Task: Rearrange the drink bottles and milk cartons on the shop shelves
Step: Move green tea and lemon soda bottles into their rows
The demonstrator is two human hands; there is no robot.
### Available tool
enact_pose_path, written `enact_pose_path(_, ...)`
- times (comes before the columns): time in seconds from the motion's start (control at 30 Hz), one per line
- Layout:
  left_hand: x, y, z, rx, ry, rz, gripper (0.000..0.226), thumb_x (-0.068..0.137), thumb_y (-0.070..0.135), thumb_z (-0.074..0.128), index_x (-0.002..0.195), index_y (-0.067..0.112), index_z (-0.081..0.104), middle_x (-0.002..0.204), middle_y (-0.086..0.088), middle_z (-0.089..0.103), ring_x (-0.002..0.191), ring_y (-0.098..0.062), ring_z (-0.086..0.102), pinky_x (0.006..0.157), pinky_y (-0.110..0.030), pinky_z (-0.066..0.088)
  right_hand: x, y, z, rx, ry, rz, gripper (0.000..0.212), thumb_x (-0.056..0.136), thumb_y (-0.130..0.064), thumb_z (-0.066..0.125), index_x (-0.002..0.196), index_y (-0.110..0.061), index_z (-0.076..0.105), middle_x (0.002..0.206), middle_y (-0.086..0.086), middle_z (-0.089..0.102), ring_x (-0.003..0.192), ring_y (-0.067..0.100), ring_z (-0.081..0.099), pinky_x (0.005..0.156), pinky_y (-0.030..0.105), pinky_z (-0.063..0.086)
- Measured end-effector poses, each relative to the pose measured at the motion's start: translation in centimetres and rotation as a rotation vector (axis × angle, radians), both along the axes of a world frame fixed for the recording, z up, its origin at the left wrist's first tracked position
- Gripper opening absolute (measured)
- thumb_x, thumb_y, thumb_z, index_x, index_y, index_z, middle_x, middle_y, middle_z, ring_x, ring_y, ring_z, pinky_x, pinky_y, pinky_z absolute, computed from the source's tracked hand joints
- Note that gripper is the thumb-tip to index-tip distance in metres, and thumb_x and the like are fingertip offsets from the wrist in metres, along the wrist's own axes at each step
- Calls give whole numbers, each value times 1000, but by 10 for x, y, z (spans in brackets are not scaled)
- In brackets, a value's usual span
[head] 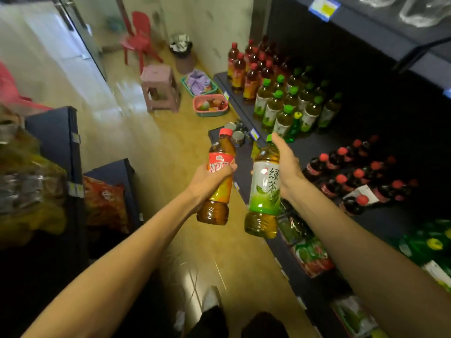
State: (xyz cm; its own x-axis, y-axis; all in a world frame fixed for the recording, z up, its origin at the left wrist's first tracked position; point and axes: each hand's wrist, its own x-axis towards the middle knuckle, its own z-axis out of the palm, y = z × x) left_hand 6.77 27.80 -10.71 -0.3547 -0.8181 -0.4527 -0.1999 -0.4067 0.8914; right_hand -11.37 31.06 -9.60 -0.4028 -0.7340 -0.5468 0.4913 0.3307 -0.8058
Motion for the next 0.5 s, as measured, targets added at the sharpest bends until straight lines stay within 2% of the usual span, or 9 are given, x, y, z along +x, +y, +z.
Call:
enact_pose_path(0.1, 8, -51, -2, -25, -18, -18, 24, 86, 33, 72, 99, 21, 55, 91, -10, 62, 82, -26, 64, 71, -38, 57, 4, -48, -4, 14, 24, -51, 69, 75, -56, 76, 117, -2, 65, 95, 22, 72, 73, 32, 71, 68, 47, 61)
enact_pose_path(0.27, -8, -130, -15, -17, -18, -5, 23, 86, 31, 73, 98, 24, 55, 91, -9, 63, 82, -26, 64, 78, -43, 57, -9, -123, -14, 42, 4, -77, 81, 64, -59, 80, 120, -3, 63, 106, 26, 71, 79, 34, 71, 78, 55, 59)
enact_pose_path(0.33, -23, -163, -22, -7, -7, -2, 22, 86, 29, 73, 97, 23, 55, 90, -9, 63, 81, -27, 64, 76, -42, 57, -21, -157, -17, 42, 3, -80, 83, 60, -59, 81, 119, -4, 62, 100, 23, 73, 77, 34, 71, 78, 53, 60)
enact_pose_path(0.4, -38, -198, -29, -8, -7, 5, 24, 85, 30, 75, 99, 22, 56, 91, -11, 64, 81, -28, 65, 76, -43, 58, -37, -197, -24, 34, -1, -78, 76, 64, -58, 80, 115, -5, 64, 86, 18, 72, 71, 32, 70, 78, 51, 59)
enact_pose_path(0.5, -60, -251, -34, 9, -26, 1, 30, 83, 31, 77, 103, 21, 57, 95, -12, 65, 83, -28, 66, 78, -44, 58, -62, -256, -31, 68, -9, -3, 67, 68, -65, 74, 98, -6, 68, 75, 12, 69, 66, 29, 67, 80, 46, 57)
